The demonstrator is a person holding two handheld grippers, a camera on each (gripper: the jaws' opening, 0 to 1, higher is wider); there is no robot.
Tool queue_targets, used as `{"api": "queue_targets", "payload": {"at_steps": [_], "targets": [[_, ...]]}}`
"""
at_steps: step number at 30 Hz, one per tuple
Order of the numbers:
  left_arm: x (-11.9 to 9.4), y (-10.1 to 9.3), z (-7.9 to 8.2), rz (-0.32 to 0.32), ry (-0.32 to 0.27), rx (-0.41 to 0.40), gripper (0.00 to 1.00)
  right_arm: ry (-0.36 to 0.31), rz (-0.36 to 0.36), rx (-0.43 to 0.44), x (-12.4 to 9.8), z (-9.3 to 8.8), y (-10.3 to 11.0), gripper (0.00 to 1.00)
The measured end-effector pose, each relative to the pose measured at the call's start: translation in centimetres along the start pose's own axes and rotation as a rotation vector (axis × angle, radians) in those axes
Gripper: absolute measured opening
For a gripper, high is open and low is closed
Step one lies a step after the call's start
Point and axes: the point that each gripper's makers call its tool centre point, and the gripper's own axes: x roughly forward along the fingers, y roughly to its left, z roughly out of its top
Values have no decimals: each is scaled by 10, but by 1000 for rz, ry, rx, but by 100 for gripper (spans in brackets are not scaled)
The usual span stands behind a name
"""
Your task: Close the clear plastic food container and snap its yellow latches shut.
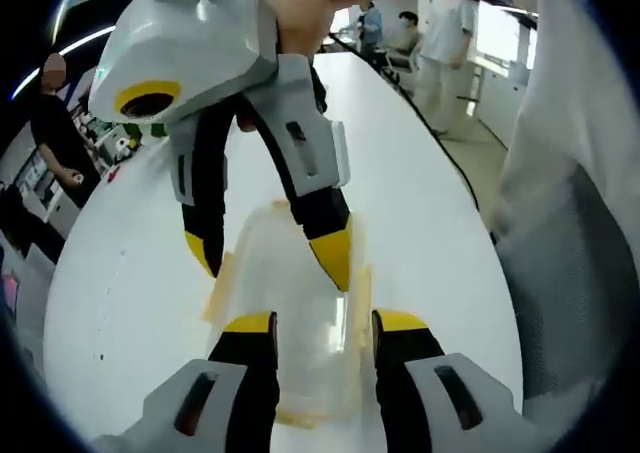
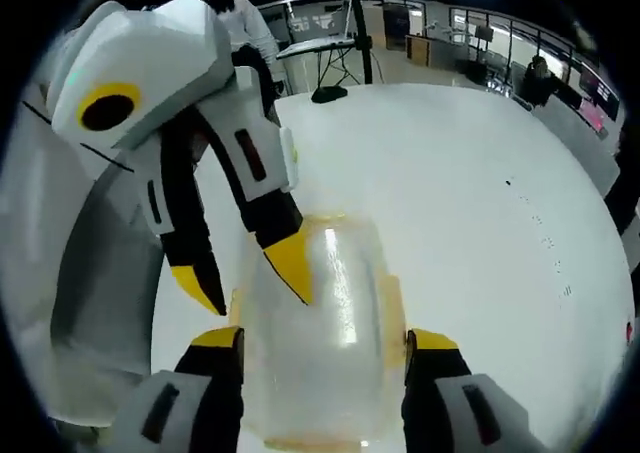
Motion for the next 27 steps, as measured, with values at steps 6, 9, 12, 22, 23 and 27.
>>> {"api": "queue_targets", "payload": {"at_steps": [6, 9, 12, 22, 23, 27], "targets": [[2, 1, -2, 3, 6, 9, 35, 59, 15, -20, -1, -4, -3, 62], [2, 2, -1, 3, 3, 5, 36, 72, 16, -37, -1, -3, -3, 61], [5, 3, -4, 27, 31, 86, 38, 96, 18, -54, 0, -3, -2, 60], [10, 1, -3, 51, 54, 141, 41, 136, 22, -52, 1, -4, -2, 60], [10, 2, -3, 58, 63, 157, 41, 137, 23, -51, 1, -4, -2, 60], [15, 3, -2, 74, 81, 178, 43, 133, 24, -51, 1, -4, -2, 60]]}}
